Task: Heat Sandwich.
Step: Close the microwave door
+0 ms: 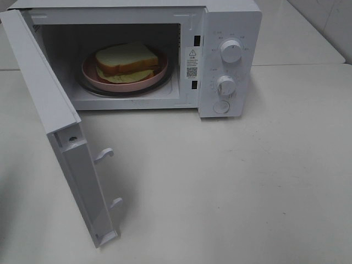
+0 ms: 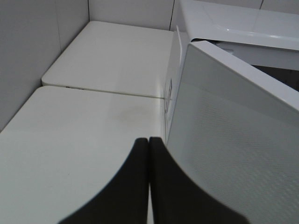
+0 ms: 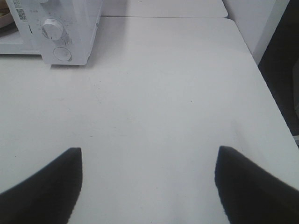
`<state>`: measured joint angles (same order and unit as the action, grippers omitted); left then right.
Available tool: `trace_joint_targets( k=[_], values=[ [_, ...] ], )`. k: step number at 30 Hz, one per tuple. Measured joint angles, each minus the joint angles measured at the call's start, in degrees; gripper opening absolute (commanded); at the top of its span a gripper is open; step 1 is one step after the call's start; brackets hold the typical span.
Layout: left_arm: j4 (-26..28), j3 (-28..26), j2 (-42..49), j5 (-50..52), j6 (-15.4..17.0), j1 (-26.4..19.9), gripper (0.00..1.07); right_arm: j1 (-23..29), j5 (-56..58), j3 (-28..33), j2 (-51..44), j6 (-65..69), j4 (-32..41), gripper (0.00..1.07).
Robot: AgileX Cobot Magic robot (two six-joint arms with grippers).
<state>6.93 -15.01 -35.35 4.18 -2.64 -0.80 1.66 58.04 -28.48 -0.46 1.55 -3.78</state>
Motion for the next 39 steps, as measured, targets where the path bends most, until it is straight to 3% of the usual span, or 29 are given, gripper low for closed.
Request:
trace_joint_targets(
  k=[1,5,12,17,21,22,24,25,26,29,39],
  values=[
    [-1.15,2.35,-2.18,6.13,0.00,0.00,0.00,0.00,0.00,0.00,0.00,0.00,0.00,0.76],
    [-2.12,5.10,-7.45,15.07,0.00,0.00,0.00,0.00,0.00,0.00,0.00,0.00,0.00,0.76],
    [-2.81,5.50,-16.67,25.10,0.06,0.00,0.00,0.00,0.00,0.00,0.00,0.00,0.00,0.76],
    [-4.87,4.76,-23.61,28.65,3.78,0.00,0.00,0.00,0.00,0.00,0.00,0.00,0.00,0.76],
    [-11.12,3.84,-27.62,32.14,6.65,0.00,0.00,0.00,0.00,0.00,0.00,0.00,0.00,0.76],
    [-15.64,3.67,-29.39,34.49,8.65,0.00,0.00,0.00,0.00,0.00,0.00,0.00,0.00,0.76],
    [-19.48,3.67,-30.88,37.18,10.94,0.00,0.00,0.00,0.00,0.00,0.00,0.00,0.00,0.76],
    [-19.48,3.67,-30.88,37.18,10.94,0.00,0.00,0.00,0.00,0.00,0.00,0.00,0.00,0.76],
    [-23.38,3.61,-32.77,40.51,12.32,0.00,0.00,0.00,0.00,0.00,0.00,0.00,0.00,0.76],
    [-28.36,3.55,-37.07,46.24,13.12,0.00,0.00,0.00,0.00,0.00,0.00,0.00,0.00,0.76],
    [-31.80,1.49,-43.49,50.53,16.73,0.23,0.00,0.00,0.00,0.00,0.00,0.00,0.00,0.76]
  ],
)
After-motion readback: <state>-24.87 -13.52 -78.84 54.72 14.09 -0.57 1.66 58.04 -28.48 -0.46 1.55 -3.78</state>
